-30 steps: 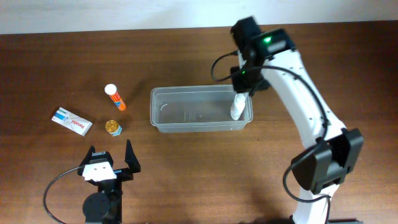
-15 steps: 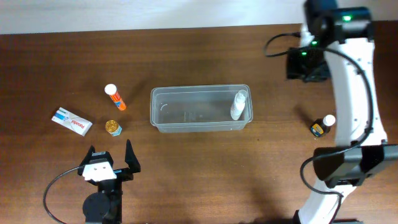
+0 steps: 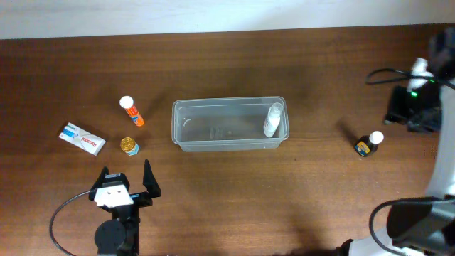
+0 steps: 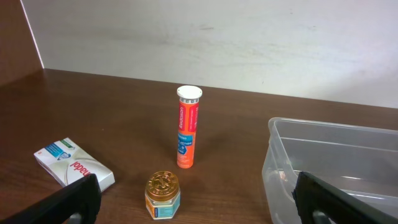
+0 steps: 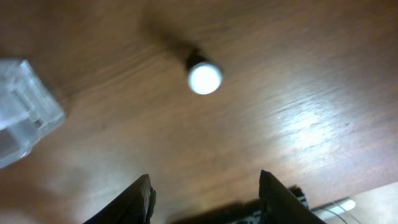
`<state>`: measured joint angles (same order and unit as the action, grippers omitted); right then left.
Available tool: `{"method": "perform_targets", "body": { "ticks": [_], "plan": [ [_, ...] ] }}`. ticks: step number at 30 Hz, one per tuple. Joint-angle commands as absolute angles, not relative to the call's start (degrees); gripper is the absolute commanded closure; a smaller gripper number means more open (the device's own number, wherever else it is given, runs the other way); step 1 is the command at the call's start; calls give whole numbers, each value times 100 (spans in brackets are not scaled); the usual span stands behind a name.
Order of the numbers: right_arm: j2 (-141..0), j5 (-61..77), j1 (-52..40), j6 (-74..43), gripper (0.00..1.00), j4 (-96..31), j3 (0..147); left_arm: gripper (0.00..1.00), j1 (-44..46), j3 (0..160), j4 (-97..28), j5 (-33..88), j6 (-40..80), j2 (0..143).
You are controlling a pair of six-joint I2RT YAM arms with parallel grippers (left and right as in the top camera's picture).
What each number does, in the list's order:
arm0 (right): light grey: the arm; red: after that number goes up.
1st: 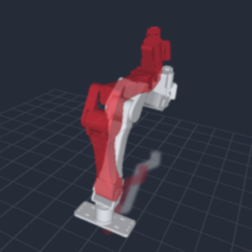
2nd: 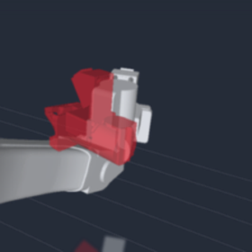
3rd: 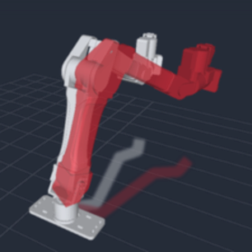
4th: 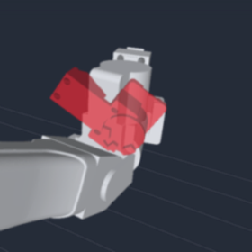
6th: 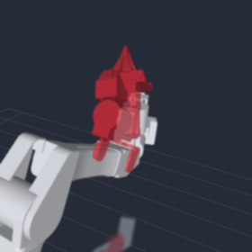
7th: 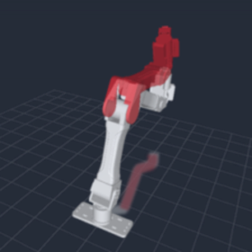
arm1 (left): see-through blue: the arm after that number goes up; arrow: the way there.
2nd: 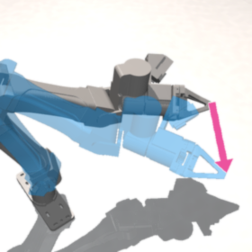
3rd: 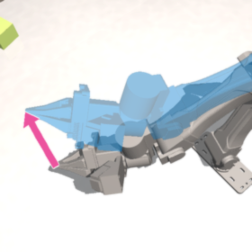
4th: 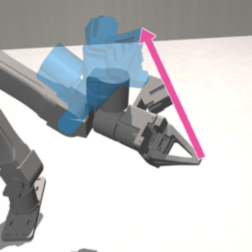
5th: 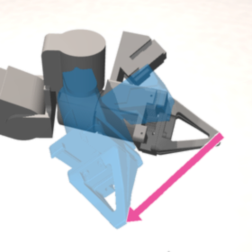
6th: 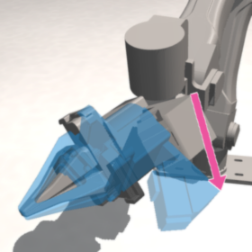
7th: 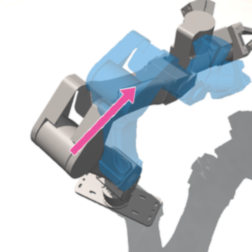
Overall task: Pack container
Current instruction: 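Move the right gripper to the small brown bottle and grasp it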
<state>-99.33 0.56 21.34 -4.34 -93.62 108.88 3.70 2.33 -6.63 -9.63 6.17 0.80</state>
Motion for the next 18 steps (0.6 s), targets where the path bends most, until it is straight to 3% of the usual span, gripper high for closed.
{"method": "perform_targets", "body": {
  "ticks": [1,18],
  "plan": [
    [-9894,202,2335,-316,53,-9076,10447,1,342,176,-648,-965,526,34],
    [-9935,478,2364,-64,52,-6626,8294,1,342,176,-648,-965,526,34]
  ]
}}
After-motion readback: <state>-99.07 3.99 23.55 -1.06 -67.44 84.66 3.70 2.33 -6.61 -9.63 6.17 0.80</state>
